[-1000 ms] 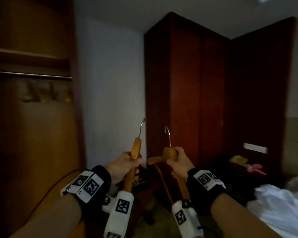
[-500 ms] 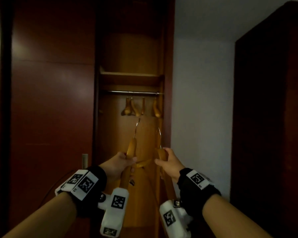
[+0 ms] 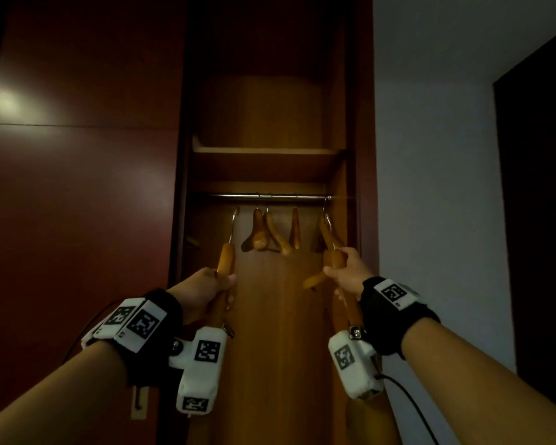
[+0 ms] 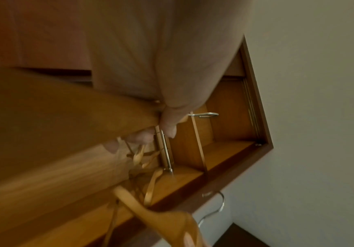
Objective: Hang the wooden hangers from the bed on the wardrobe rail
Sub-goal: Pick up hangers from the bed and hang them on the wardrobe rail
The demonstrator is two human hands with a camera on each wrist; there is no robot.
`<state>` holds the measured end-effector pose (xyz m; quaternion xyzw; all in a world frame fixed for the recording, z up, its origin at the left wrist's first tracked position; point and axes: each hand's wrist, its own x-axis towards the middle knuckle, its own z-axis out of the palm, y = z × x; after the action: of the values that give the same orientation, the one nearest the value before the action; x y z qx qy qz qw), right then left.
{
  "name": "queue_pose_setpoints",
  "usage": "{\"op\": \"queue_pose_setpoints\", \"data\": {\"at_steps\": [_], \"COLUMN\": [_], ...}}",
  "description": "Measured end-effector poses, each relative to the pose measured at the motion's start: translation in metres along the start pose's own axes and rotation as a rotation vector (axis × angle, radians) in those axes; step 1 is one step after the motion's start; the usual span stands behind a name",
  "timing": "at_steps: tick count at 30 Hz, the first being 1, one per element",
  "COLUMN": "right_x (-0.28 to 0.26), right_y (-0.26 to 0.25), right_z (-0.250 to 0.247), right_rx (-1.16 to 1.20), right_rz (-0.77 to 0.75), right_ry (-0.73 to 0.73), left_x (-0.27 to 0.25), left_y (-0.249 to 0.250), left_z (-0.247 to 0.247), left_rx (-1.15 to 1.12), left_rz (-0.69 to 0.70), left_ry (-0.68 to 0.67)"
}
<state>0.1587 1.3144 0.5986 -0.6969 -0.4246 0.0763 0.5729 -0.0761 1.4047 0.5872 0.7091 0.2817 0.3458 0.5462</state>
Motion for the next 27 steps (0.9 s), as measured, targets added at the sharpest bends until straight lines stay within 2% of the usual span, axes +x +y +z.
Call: {"op": "queue_pose_setpoints", "data": {"at_steps": [12, 21, 27], "right_x": [0.216, 0.338, 0.398], "right_y": [-0.014, -0.023, -0.022], "right_z": [0.055, 0.06, 0.063], "right_rx": [-0.015, -0.118, -0.208], "right_rz": [-0.01, 0.041, 0.046], "right_ry": [0.18, 0.127, 0.112], "left_x": [0.231, 0.341, 0.394], "left_y": [0.027, 0.039, 0.044], "left_z": [-0.059, -0.067, -0.063], "left_rx": [0.022, -0.04, -0.03], "left_rz": [0.095, 0.103, 0.127], "left_ry": [0.099, 0.165, 0.249]}}
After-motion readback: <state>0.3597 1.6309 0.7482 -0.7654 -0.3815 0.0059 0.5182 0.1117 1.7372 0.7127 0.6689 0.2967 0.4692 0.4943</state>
